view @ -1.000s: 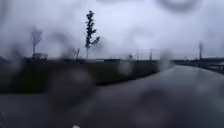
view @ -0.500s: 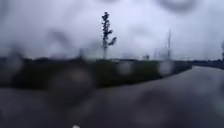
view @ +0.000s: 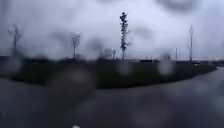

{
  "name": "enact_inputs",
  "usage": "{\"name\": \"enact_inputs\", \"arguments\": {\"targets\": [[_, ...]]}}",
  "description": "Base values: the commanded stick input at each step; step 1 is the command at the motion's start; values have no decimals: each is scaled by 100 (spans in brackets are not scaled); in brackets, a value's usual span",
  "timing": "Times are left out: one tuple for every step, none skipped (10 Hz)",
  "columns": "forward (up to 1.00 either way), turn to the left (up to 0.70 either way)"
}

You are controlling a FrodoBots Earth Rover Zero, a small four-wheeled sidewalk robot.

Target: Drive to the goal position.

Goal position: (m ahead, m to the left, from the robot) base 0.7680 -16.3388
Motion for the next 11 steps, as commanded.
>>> {"name": "enact_inputs", "arguments": {"targets": [[0,70],[0,70],[0,70],[0,70],[0,70],[0,70],[0,70],[0,70],[0,70],[0,70],[0,70]]}}
